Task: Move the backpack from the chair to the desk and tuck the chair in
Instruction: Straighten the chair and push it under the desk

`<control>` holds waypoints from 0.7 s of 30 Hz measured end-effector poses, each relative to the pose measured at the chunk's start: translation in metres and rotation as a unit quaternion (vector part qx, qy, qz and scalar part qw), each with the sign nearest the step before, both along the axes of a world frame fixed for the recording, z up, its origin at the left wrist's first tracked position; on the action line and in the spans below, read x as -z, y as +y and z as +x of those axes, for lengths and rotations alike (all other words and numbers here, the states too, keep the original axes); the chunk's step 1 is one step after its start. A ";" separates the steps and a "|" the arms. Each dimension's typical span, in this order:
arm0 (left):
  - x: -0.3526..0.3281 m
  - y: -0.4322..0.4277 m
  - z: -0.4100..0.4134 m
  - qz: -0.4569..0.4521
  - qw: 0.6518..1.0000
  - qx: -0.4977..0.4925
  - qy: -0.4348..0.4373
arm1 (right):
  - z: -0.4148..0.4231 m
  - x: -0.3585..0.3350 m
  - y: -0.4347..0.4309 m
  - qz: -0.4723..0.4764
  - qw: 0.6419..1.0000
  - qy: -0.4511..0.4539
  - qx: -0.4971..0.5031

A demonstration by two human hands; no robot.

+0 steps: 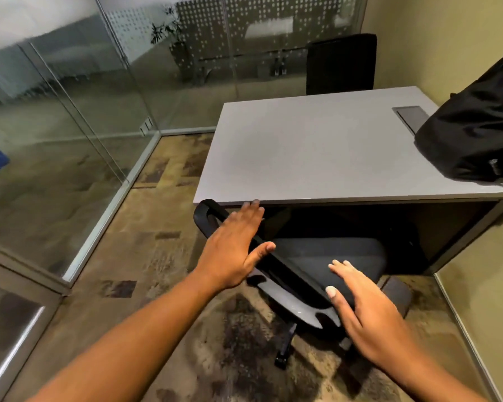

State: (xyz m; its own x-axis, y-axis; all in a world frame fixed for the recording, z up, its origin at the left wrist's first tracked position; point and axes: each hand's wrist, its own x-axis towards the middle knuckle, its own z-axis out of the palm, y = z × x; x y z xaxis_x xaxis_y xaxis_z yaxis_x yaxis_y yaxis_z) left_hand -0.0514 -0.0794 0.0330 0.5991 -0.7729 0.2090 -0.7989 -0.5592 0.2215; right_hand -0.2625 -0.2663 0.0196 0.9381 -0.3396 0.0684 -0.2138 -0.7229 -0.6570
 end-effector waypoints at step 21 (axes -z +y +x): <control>0.051 0.063 0.083 0.064 0.996 -0.065 0.026 | 0.031 0.024 0.074 -0.272 0.954 0.122 -0.043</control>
State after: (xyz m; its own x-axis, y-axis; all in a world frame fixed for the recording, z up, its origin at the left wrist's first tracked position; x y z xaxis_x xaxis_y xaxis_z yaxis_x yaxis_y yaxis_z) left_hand 0.0320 -0.0161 -0.0184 0.7029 -0.7068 0.0804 -0.7076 -0.6831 0.1810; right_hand -0.2316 -0.1919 -0.0040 0.9711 -0.2382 -0.0118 -0.2379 -0.9640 -0.1183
